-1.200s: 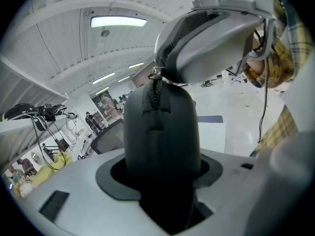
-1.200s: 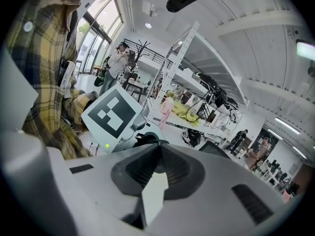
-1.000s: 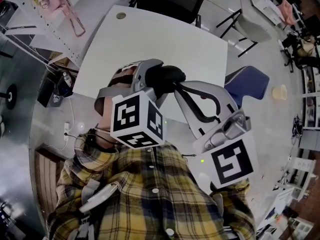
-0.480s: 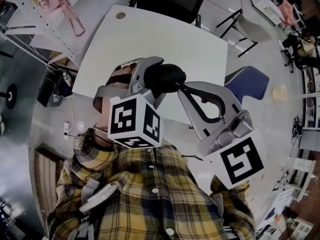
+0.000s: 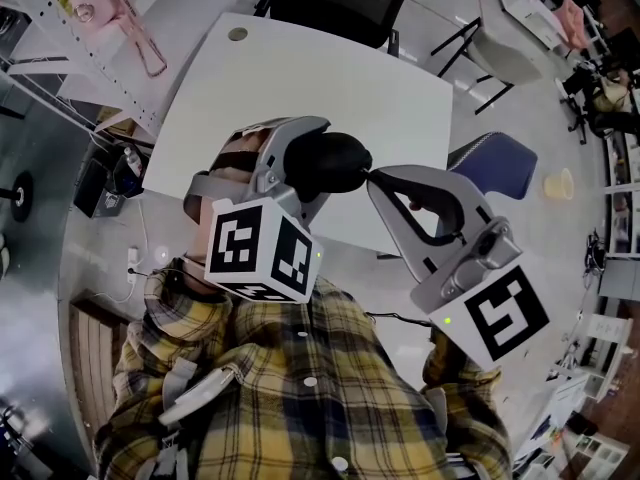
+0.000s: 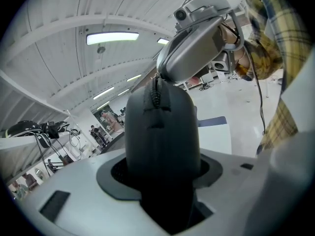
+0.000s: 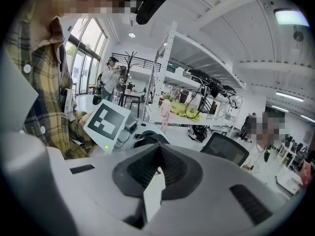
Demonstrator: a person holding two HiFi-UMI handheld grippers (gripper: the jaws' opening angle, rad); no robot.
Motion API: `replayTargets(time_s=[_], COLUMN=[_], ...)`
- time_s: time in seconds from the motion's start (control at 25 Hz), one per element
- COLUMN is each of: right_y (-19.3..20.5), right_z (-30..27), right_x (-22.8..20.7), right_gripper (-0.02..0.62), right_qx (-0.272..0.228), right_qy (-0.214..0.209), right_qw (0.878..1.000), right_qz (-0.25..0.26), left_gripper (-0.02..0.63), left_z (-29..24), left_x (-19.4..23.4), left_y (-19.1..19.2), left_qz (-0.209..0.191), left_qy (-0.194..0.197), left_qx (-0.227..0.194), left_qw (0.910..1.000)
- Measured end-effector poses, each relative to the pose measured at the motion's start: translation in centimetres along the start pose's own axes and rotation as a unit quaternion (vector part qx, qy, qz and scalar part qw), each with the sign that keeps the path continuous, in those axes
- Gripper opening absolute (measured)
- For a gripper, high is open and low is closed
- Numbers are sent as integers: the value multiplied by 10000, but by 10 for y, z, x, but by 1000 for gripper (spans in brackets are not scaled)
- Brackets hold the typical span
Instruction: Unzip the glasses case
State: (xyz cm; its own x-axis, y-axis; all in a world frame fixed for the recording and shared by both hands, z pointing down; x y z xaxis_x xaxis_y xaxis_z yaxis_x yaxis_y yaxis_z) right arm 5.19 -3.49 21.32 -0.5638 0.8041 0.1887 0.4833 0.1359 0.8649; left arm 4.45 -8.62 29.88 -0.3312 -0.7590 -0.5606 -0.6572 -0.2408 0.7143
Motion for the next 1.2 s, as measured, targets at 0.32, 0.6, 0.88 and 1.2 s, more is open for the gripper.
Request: replayTargets(time_s=[0.32,0.6,0.88,1.2], right_y=[6,4,3,-2], right_z=[2,7,9,9], right_x=[-7,-13,-13,-19], right_gripper=[-2,-2,-2,-2], right_qx=[41,-58,-80,-271], right_qy=[-88,-153,-283,-346], right_qw=[9998,9992,9986,9986], right_qz=[-189,-353,-433,-281], left_gripper=[255,255,253,253], left_z=[0,6,12,18], left_x=[-3,-3,-3,-3], left_y=[-4,-18,-26,-38], left_qz=[50,295,472,683], left_qy=[164,308,411,602], left_qx=[-299,-827,-1251,-1719], left_qw=[9994,9957,9902,9809])
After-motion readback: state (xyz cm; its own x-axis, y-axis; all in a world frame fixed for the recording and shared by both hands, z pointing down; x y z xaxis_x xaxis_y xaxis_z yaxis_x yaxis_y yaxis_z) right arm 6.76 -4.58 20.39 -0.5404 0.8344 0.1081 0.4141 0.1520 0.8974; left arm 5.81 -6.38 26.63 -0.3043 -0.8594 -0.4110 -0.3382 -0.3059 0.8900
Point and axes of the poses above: the fingertips, and each gripper's own axes: z backward along the fingers, x to its left, y out of its underside, the point moved 1 cm from there along z, backward along the fingers, and after that the axes turned 4 degrees about -y, right-handed, at the moved point
